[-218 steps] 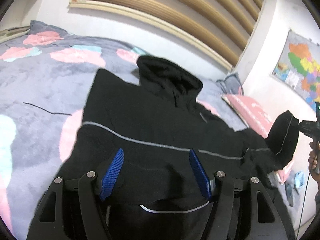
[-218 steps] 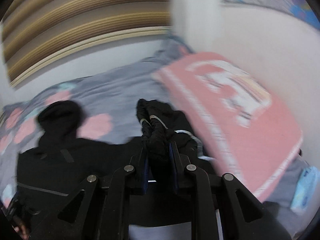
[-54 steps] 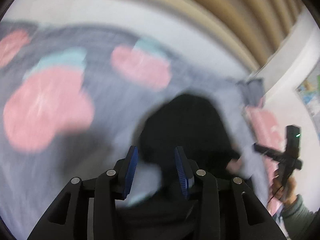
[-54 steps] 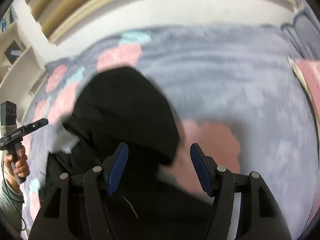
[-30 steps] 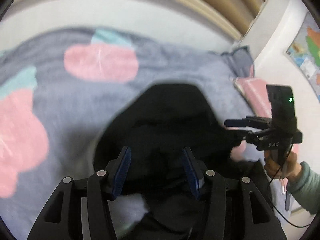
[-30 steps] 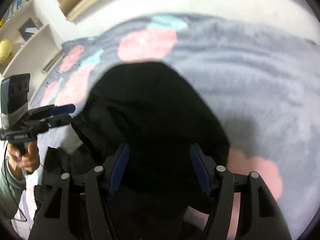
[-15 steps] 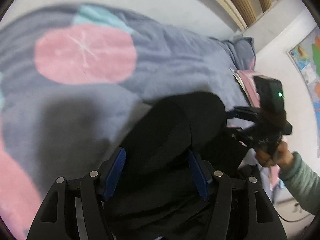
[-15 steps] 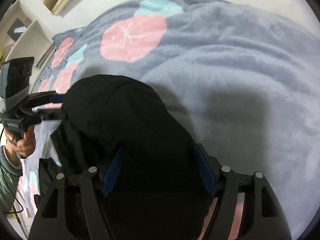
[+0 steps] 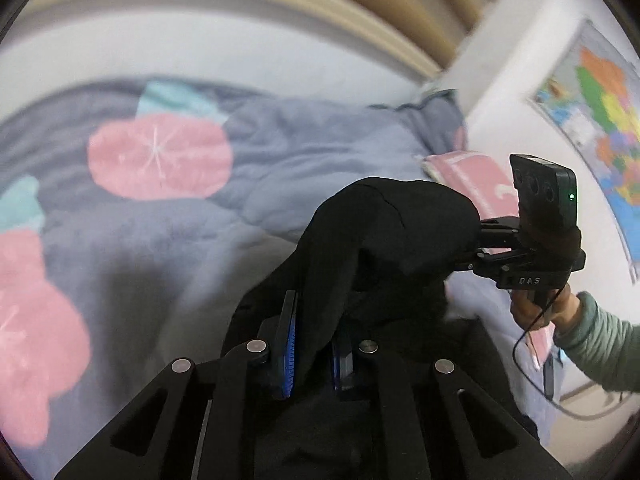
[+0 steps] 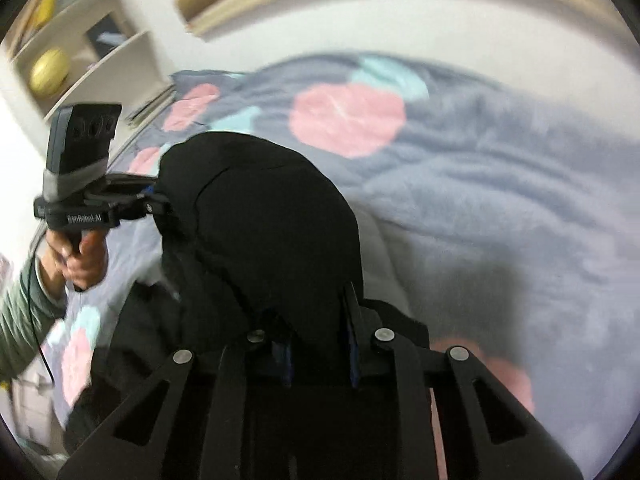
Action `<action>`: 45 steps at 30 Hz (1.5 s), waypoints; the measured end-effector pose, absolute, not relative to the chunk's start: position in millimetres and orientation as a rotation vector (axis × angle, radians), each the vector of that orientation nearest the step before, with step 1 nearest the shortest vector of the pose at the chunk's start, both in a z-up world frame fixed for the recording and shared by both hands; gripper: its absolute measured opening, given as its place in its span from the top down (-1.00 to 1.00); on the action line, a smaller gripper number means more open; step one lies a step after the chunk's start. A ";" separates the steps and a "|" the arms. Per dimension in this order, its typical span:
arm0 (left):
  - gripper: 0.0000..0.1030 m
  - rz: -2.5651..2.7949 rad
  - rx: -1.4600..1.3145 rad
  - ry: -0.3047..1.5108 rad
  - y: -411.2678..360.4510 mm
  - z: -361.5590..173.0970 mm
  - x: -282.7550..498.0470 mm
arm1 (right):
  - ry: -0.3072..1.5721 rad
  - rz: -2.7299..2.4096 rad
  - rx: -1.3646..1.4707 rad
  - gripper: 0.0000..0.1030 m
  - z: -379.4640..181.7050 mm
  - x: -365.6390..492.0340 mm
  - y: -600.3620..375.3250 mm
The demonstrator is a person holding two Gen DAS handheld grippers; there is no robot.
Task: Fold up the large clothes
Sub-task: 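Lower the folded hem onto the hood and smooth with both grippers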
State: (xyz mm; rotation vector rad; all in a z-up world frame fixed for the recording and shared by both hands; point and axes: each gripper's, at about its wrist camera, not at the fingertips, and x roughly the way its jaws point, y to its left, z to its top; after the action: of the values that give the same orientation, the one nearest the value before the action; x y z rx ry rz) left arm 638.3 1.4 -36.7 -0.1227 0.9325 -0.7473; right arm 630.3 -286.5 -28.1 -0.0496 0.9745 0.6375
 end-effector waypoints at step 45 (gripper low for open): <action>0.21 -0.441 -0.408 1.255 -11.7 -133.3 369.8 | 1.415 0.295 0.160 -0.24 -145.6 397.8 -215.6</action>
State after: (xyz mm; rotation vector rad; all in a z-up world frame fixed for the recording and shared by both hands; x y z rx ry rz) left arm 369.8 -11.7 -133.3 -0.4077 1.2547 -0.4405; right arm 397.8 -215.6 -145.6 0.1600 1.4149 0.2949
